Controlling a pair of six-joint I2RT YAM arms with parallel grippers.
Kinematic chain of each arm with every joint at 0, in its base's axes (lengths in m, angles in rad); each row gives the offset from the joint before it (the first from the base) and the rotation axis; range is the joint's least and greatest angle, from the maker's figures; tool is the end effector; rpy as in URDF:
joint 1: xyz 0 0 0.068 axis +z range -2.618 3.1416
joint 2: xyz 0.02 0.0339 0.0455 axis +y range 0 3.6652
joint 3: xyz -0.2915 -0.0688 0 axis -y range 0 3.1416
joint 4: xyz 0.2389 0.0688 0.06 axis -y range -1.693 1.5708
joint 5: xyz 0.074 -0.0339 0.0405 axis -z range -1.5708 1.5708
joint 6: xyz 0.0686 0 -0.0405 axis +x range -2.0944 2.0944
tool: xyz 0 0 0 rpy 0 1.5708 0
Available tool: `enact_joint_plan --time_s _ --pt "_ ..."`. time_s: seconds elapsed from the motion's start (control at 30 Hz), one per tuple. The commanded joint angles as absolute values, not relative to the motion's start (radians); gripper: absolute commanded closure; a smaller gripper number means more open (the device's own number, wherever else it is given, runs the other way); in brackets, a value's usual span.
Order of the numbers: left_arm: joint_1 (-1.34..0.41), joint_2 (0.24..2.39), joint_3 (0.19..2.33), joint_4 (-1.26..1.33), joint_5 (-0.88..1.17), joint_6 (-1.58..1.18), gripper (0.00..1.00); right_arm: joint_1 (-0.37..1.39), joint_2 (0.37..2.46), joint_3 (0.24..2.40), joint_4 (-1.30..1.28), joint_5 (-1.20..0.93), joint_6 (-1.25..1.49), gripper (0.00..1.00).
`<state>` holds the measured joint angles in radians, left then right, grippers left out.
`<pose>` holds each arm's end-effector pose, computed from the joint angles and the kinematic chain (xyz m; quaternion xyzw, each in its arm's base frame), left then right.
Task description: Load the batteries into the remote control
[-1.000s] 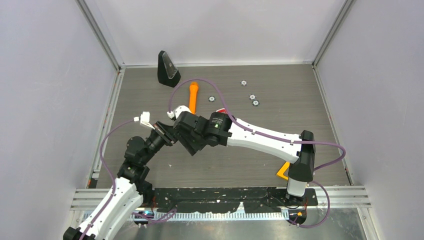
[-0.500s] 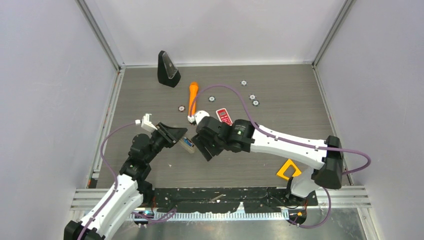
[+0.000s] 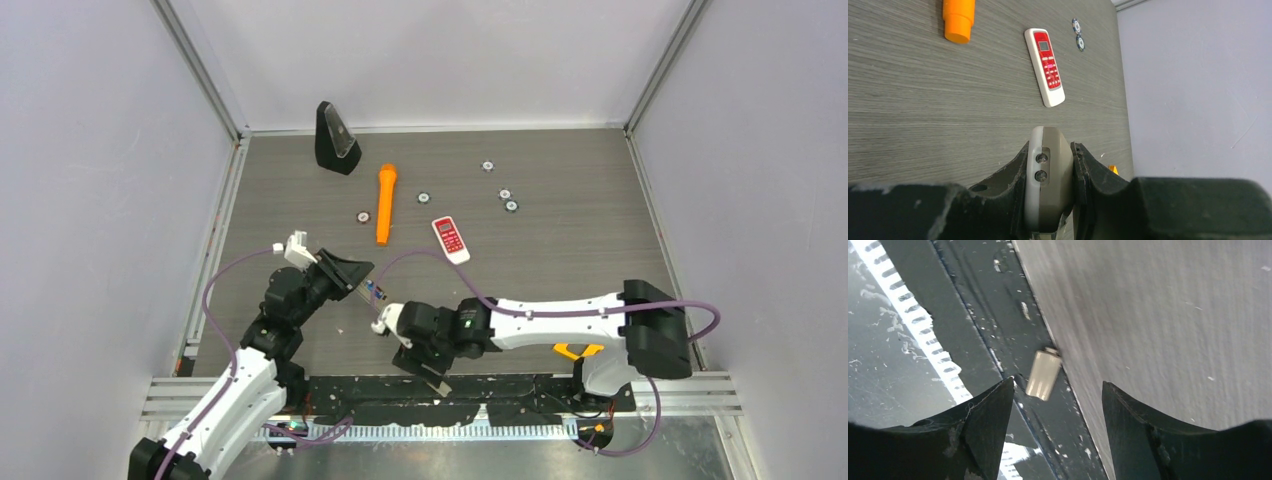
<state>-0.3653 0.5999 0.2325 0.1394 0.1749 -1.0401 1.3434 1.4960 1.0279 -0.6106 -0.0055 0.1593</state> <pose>0.1469 -0.0689 0.2163 -0.2069 0.7540 -0.4527 0.4287 0.0686 0.2981 0.2243 -0.5418 0.8044 0.1682 0.1762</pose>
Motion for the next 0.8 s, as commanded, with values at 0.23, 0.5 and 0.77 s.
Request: enact_joint_plan --time_s 0.23,0.5,0.77 --pt "-0.348 0.568 0.215 0.118 0.149 -1.029 1.00 1.420 1.707 1.100 -0.552 0.078 0.207 0.37" --pt "-0.330 0.567 0.211 0.111 0.144 -1.028 1.00 1.431 1.731 1.068 -0.571 0.127 0.270 0.59" --pt "-0.328 0.574 0.202 0.125 0.157 -1.037 1.00 1.428 1.678 1.016 -0.583 0.159 0.370 0.77"
